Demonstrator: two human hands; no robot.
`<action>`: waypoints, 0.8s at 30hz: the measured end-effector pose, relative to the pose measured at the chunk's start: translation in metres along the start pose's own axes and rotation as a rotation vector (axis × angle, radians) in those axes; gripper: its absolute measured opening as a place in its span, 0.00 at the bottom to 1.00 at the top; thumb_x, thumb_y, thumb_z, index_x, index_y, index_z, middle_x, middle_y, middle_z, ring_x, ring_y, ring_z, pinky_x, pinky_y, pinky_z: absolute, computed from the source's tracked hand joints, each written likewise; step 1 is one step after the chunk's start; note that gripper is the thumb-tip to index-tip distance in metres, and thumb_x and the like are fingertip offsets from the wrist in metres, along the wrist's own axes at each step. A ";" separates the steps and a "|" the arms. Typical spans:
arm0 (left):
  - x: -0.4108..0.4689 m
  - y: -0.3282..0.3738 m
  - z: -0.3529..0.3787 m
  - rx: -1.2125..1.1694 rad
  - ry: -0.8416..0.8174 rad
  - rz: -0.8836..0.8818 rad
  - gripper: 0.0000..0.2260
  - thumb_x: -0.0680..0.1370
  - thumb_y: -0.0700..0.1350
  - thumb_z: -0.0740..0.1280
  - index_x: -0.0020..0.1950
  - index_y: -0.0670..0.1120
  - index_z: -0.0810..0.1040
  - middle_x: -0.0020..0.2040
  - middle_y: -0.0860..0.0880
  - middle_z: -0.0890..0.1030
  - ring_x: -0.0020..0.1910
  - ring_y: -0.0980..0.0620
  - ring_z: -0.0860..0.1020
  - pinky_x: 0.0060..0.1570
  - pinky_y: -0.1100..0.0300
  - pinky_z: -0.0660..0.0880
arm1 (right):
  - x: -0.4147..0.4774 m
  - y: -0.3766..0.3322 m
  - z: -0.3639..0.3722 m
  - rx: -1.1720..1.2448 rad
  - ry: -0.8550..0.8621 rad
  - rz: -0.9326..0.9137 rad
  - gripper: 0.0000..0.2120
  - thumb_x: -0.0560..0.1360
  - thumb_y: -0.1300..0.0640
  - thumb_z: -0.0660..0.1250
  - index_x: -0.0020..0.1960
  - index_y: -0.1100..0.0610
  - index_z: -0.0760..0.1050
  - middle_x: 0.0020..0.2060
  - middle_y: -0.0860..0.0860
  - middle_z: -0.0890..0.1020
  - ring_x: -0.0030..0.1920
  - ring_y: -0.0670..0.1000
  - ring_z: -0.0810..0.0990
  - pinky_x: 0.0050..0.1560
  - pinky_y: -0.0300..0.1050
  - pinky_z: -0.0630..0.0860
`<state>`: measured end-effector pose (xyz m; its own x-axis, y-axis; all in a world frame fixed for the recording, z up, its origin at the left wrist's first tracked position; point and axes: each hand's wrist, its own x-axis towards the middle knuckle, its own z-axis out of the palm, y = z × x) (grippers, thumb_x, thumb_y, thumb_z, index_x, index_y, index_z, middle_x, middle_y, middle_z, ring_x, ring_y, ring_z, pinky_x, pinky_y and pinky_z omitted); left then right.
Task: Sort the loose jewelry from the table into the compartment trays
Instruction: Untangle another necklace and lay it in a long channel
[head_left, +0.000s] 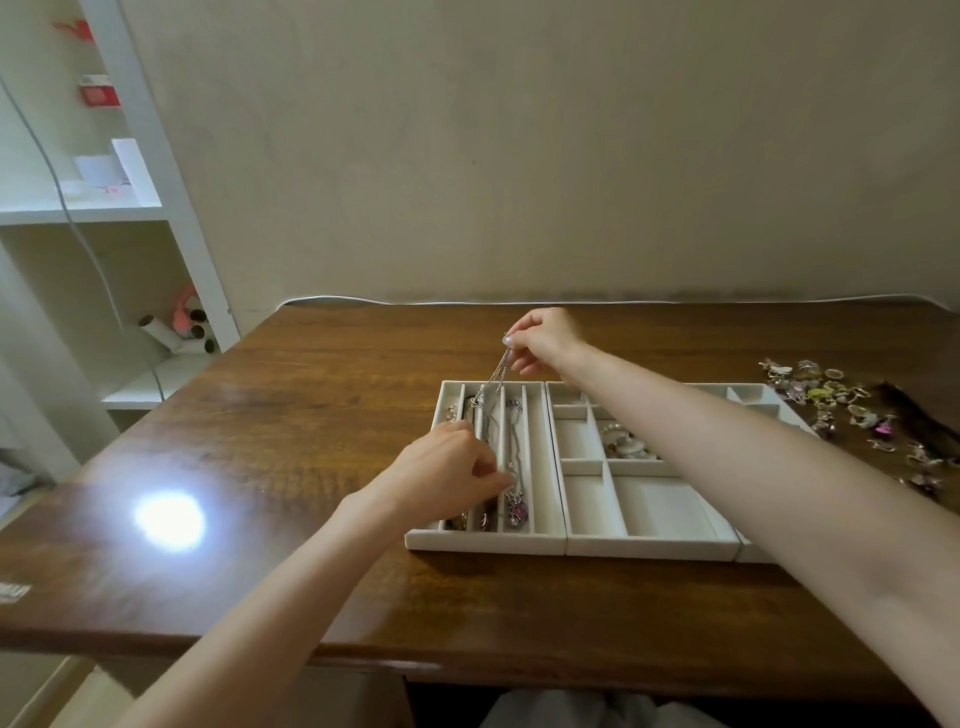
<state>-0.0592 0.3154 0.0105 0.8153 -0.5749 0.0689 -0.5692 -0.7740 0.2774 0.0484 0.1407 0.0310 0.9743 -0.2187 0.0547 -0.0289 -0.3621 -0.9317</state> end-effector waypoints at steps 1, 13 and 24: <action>0.000 0.001 0.000 -0.005 -0.007 0.000 0.17 0.78 0.54 0.63 0.45 0.41 0.82 0.47 0.45 0.78 0.48 0.53 0.73 0.48 0.60 0.73 | 0.000 0.000 -0.001 0.021 0.025 0.003 0.07 0.74 0.67 0.66 0.39 0.59 0.75 0.33 0.56 0.81 0.28 0.50 0.78 0.32 0.42 0.78; 0.001 -0.001 0.001 -0.042 -0.055 -0.005 0.18 0.78 0.54 0.62 0.43 0.40 0.82 0.47 0.42 0.80 0.46 0.46 0.79 0.32 0.73 0.64 | 0.003 0.003 0.000 0.028 -0.078 -0.040 0.05 0.74 0.66 0.67 0.40 0.59 0.75 0.35 0.57 0.81 0.28 0.51 0.79 0.27 0.40 0.77; 0.002 0.001 0.000 -0.049 -0.059 0.001 0.18 0.78 0.53 0.62 0.42 0.40 0.81 0.46 0.42 0.80 0.41 0.49 0.76 0.32 0.72 0.63 | -0.004 -0.006 0.003 0.062 -0.270 -0.104 0.05 0.75 0.68 0.66 0.42 0.60 0.75 0.35 0.57 0.81 0.25 0.48 0.79 0.27 0.38 0.76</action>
<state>-0.0584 0.3136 0.0104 0.8064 -0.5912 0.0125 -0.5627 -0.7607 0.3237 0.0451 0.1467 0.0354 0.9957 0.0686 0.0618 0.0803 -0.3123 -0.9466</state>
